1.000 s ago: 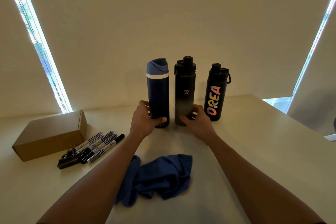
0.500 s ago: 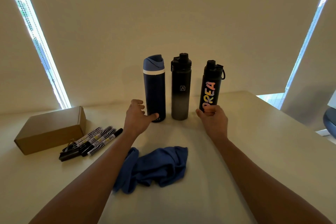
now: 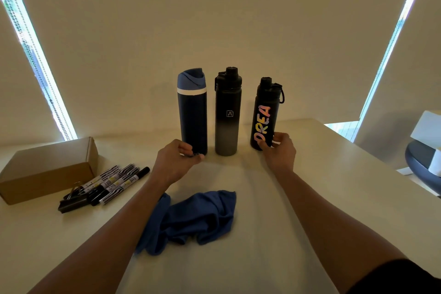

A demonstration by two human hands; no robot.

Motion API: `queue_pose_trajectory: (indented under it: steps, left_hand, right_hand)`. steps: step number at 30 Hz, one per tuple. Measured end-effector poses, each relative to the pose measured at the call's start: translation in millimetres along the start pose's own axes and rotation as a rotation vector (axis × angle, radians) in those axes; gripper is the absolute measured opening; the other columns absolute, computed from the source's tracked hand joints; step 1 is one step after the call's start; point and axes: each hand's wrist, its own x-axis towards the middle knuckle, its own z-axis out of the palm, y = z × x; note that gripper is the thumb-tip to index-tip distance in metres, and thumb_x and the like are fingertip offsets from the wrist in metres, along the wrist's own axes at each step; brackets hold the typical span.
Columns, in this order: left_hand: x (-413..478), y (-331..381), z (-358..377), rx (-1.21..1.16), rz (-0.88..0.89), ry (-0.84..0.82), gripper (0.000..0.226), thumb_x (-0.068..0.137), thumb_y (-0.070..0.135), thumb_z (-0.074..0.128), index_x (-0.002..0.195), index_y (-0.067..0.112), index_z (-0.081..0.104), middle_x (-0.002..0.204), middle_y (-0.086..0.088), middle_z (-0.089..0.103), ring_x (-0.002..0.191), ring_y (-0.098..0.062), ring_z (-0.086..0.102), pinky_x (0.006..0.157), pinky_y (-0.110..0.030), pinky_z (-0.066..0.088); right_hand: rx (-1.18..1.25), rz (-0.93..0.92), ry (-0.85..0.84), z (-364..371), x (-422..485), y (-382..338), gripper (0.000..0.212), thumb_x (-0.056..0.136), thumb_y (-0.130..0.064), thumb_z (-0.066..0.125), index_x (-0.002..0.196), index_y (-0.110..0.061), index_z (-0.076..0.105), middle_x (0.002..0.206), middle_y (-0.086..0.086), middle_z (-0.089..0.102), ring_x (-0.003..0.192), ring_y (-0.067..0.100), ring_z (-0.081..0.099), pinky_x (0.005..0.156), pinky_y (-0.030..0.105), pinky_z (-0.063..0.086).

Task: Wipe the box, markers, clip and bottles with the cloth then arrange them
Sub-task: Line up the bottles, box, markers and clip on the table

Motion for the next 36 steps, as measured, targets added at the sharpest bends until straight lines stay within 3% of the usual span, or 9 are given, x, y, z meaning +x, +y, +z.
queue_pose_trajectory:
  steps: [4, 7, 11, 19, 21, 24, 28, 31, 36]
  left_hand:
    - [-1.2, -2.4, -5.1, 0.009, -0.011, 0.006, 0.047, 0.08, 0.051, 0.086, 0.112, 0.023, 0.065, 0.103, 0.009, 0.072, 0.094, -0.008, 0.066, 0.07, -0.021, 0.048]
    - [-2.7, -5.2, -11.3, 0.024, -0.01, 0.017, 0.046, 0.079, 0.052, 0.086, 0.11, 0.024, 0.065, 0.101, 0.01, 0.073, 0.092, -0.008, 0.067, 0.07, -0.023, 0.049]
    - [-2.5, -8.4, -23.4, 0.052, -0.016, 0.037, 0.045, 0.079, 0.051, 0.086, 0.108, 0.024, 0.065, 0.1, 0.011, 0.072, 0.091, -0.007, 0.066, 0.067, -0.022, 0.047]
    - [-7.7, -10.9, -23.7, 0.057, -0.028, 0.04, 0.044, 0.081, 0.05, 0.085, 0.109, 0.023, 0.065, 0.1, 0.011, 0.071, 0.092, -0.007, 0.065, 0.071, -0.023, 0.048]
    - [-9.6, -11.9, -27.0, 0.043, -0.03, 0.048, 0.044, 0.081, 0.049, 0.085, 0.109, 0.023, 0.065, 0.101, 0.011, 0.071, 0.092, -0.007, 0.066, 0.07, -0.022, 0.048]
    - [-13.4, -14.9, -34.3, -0.01, -0.042, 0.065, 0.045, 0.081, 0.048, 0.086, 0.111, 0.023, 0.064, 0.104, 0.01, 0.071, 0.094, -0.009, 0.068, 0.071, -0.023, 0.05]
    - [-25.3, -16.6, -41.7, -0.067, -0.03, 0.089, 0.057, 0.082, 0.048, 0.085, 0.125, 0.023, 0.056, 0.115, 0.011, 0.066, 0.099, -0.006, 0.067, 0.077, -0.025, 0.051]
    - [-38.0, -20.2, -51.6, -0.101, -0.006, 0.107, 0.064, 0.082, 0.05, 0.084, 0.133, 0.024, 0.054, 0.121, 0.011, 0.064, 0.106, -0.006, 0.065, 0.088, -0.028, 0.052]
    - [-60.0, -29.7, -85.1, -0.077, 0.021, 0.149, 0.055, 0.086, 0.05, 0.08, 0.131, 0.025, 0.059, 0.124, 0.011, 0.064, 0.109, -0.005, 0.063, 0.092, -0.028, 0.053]
  right_hand:
    - [-0.021, -0.041, -0.064, 2.3, -0.5, -10.4, 0.074, 0.075, -0.044, 0.083, 0.131, -0.012, 0.048, 0.125, -0.004, 0.048, 0.107, 0.013, 0.054, 0.089, 0.028, 0.05]
    - [0.021, 0.0, -0.088, 6.7, 4.2, -20.6, 0.078, 0.069, -0.047, 0.086, 0.128, -0.015, 0.047, 0.123, 0.0, 0.057, 0.105, 0.016, 0.061, 0.085, 0.028, 0.051]
    - [0.048, 0.006, -0.191, 5.1, -1.9, -20.4, 0.071, 0.079, -0.036, 0.081, 0.136, -0.014, 0.045, 0.127, 0.001, 0.062, 0.1, 0.012, 0.06, 0.082, 0.024, 0.048]
    - [0.035, -0.033, -0.284, -2.0, -17.7, -24.9, 0.076, 0.081, -0.038, 0.078, 0.144, -0.019, 0.042, 0.133, -0.002, 0.062, 0.107, 0.012, 0.062, 0.089, 0.025, 0.049]
    - [0.072, -0.026, -0.279, -5.4, -24.6, -29.0, 0.082, 0.078, -0.04, 0.081, 0.146, -0.02, 0.039, 0.134, -0.004, 0.058, 0.108, 0.009, 0.058, 0.091, 0.026, 0.048]
    - [0.099, -0.032, -0.139, -4.6, -44.1, -34.1, 0.091, 0.075, -0.039, 0.084, 0.147, -0.014, 0.035, 0.14, 0.0, 0.044, 0.112, 0.008, 0.052, 0.093, 0.026, 0.048]
    - [0.107, -0.083, -0.035, 6.5, -78.7, -44.2, 0.066, 0.07, -0.048, 0.084, 0.12, -0.022, 0.051, 0.118, -0.006, 0.048, 0.1, 0.007, 0.057, 0.091, 0.034, 0.056]
    - [0.072, -0.123, -0.093, 16.6, -99.7, -54.2, 0.06, 0.069, -0.056, 0.082, 0.113, -0.025, 0.057, 0.11, -0.007, 0.054, 0.095, 0.007, 0.057, 0.088, 0.034, 0.055]
    - [0.107, -0.152, -0.274, 33.1, -130.0, -88.1, 0.055, 0.072, -0.059, 0.079, 0.114, -0.026, 0.065, 0.103, -0.014, 0.066, 0.091, -0.001, 0.062, 0.084, 0.024, 0.056]
